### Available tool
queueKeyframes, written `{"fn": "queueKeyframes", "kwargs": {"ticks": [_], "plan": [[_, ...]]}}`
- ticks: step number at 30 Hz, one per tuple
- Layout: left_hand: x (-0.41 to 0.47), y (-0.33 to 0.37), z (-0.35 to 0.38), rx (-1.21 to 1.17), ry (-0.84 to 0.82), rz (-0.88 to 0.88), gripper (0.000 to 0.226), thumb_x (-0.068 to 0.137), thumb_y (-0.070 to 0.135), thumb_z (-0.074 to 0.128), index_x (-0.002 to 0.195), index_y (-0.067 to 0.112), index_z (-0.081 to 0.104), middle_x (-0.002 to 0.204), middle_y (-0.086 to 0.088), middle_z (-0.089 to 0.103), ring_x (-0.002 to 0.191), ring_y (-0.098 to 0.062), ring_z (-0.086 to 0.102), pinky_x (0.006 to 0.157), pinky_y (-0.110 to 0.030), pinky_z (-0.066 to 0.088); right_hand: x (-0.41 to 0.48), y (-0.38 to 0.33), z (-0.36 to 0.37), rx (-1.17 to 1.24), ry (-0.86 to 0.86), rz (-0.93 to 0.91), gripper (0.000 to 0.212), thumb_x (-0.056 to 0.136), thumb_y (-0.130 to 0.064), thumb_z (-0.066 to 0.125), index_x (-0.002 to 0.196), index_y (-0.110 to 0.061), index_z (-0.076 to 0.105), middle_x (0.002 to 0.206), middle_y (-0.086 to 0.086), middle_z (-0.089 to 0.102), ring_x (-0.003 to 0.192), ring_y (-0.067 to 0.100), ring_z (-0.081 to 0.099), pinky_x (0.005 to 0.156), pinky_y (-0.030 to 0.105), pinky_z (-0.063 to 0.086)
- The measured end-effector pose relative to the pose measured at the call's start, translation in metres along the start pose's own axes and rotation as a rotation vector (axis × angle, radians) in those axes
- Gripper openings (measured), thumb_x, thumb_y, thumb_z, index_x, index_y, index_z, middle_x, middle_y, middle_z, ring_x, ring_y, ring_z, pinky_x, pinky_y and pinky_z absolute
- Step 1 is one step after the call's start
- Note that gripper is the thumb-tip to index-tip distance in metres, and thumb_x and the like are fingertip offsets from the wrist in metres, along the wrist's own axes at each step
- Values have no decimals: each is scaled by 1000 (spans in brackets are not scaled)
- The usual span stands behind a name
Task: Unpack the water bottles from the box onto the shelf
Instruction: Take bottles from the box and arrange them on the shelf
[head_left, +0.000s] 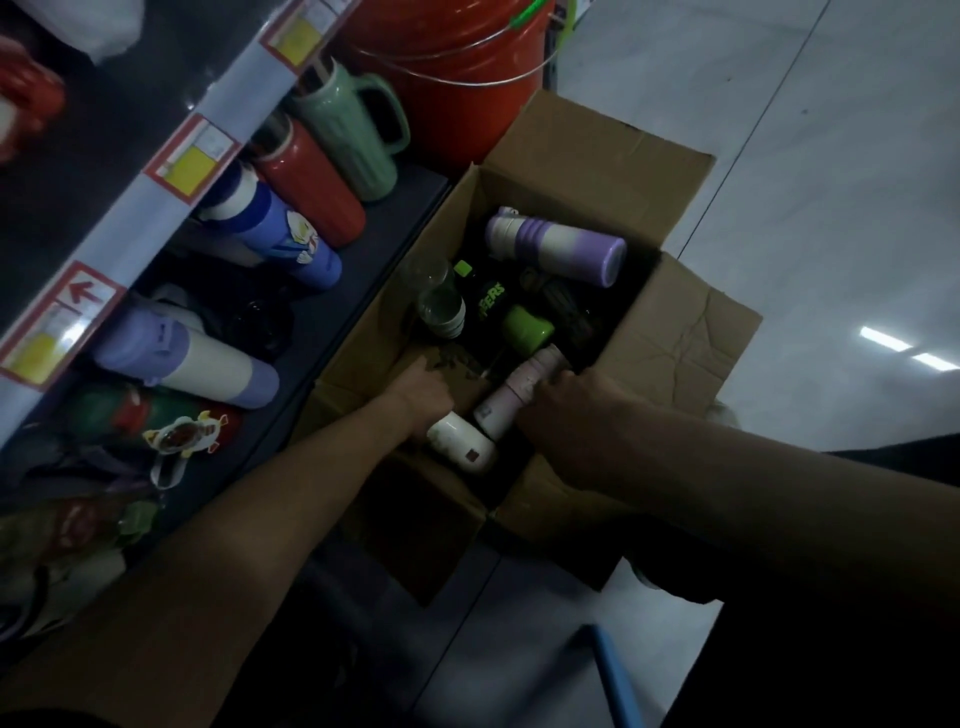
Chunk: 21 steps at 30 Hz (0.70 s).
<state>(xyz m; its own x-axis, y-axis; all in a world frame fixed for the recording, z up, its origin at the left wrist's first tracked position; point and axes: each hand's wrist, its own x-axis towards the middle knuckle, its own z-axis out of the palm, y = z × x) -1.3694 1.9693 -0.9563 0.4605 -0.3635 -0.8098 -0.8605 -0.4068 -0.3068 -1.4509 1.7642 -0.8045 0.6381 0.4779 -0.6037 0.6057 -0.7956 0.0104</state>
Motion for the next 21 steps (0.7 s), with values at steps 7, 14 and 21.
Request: {"fn": "queueKeyframes", "kwargs": {"ticks": [7,14,21], "plan": [[-42,-20,-24,-41,2,-83,63,80,52,77,129,17,59,130,-8,60,121,-27,54,107,-46,35,1,-22,-7,-37,43,-62,32,103,-26,52,132,-16,59,134,11,60,124,33,56,100,40,45],[-130,-47,-51,-300,76,-215,65,70,64,77,120,25,63,114,0,67,103,-22,65,75,-34,42,10,-58,-26,-158,118,-84,42,104,-32,47,143,-16,50,136,10,58,122,33,58,90,44,48],[-232,-72,-45,-801,280,-342,62,60,74,75,109,38,68,99,16,68,87,-8,64,75,-34,56,6,-88,-47,136,468,72,61,100,-32,47,148,2,30,146,27,37,118,41,54,78,41,44]]}}
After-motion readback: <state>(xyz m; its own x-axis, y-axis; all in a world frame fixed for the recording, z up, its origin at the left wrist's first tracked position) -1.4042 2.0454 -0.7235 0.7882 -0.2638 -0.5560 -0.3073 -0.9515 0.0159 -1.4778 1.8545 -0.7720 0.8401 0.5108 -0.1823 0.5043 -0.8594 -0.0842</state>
